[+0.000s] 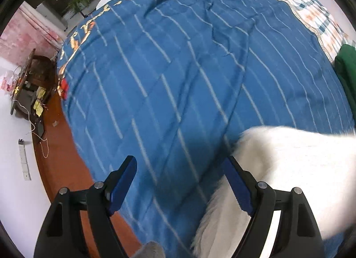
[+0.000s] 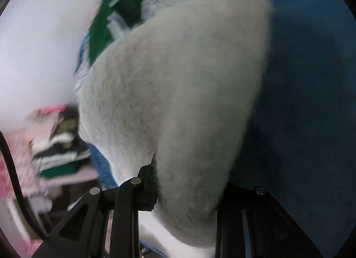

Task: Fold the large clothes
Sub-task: 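Press and smooth the folded cardigan with both tools, opening them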

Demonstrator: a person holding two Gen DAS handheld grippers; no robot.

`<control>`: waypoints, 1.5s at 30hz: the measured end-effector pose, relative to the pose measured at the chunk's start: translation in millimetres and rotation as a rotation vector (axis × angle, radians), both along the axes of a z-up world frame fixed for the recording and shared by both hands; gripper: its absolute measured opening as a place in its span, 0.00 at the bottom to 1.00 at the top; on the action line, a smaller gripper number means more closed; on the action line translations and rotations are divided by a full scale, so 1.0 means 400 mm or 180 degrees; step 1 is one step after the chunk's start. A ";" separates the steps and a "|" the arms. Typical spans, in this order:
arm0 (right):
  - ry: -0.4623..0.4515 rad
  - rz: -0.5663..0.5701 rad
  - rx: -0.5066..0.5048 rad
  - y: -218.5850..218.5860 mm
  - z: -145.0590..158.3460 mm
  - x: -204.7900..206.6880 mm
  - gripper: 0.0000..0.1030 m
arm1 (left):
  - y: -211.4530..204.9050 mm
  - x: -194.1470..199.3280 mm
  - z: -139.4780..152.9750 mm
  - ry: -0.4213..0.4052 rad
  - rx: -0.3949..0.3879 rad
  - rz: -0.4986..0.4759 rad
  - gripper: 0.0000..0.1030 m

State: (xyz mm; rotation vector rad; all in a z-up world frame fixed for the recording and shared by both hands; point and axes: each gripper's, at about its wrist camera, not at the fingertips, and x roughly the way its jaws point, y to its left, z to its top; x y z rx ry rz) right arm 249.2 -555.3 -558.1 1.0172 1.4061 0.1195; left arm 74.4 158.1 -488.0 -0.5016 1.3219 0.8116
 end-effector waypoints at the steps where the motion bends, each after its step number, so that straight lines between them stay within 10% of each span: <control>1: 0.0094 -0.0084 -0.0075 -0.027 0.007 -0.048 0.28 | -0.005 -0.006 -0.002 0.0031 0.0005 -0.0020 0.78; 9: 0.0964 -0.0105 -0.0387 -0.160 -0.019 -0.306 0.60 | -0.161 0.026 0.009 0.0071 0.0029 -0.0498 0.78; 15: -0.0061 0.0521 -0.1394 -0.129 0.212 -0.291 0.61 | -0.329 0.108 -0.079 0.0157 0.0041 -0.1076 0.78; 19: -0.0365 0.1315 -0.1454 -0.002 0.253 -0.175 0.61 | -0.370 0.138 -0.171 0.0317 0.0128 -0.1241 0.78; 22: -0.0422 0.1710 -0.1403 0.135 0.225 -0.100 0.59 | -0.344 0.134 -0.182 0.0271 0.0229 -0.1161 1.00; 24: -0.0283 0.1869 -0.1293 0.210 0.186 -0.044 0.34 | -0.302 0.121 -0.191 0.0130 -0.0007 -0.1025 1.00; 29: 0.0091 0.2088 -0.1578 0.345 0.004 0.064 0.32 | -0.212 0.108 -0.211 -0.0282 -0.0462 -0.0694 1.00; 36: 0.0568 0.2329 -0.1695 0.422 0.032 0.151 0.33 | -0.167 0.133 -0.178 -0.0171 -0.0554 -0.0561 1.00; 41: 0.0374 0.2612 -0.1668 0.437 0.160 0.070 0.33 | -0.224 0.140 -0.048 -0.0274 -0.0363 -0.0619 1.00; 45: 0.0701 0.2709 -0.1714 0.447 0.009 0.008 0.33 | -0.283 0.163 -0.018 -0.0124 -0.0462 -0.0780 1.00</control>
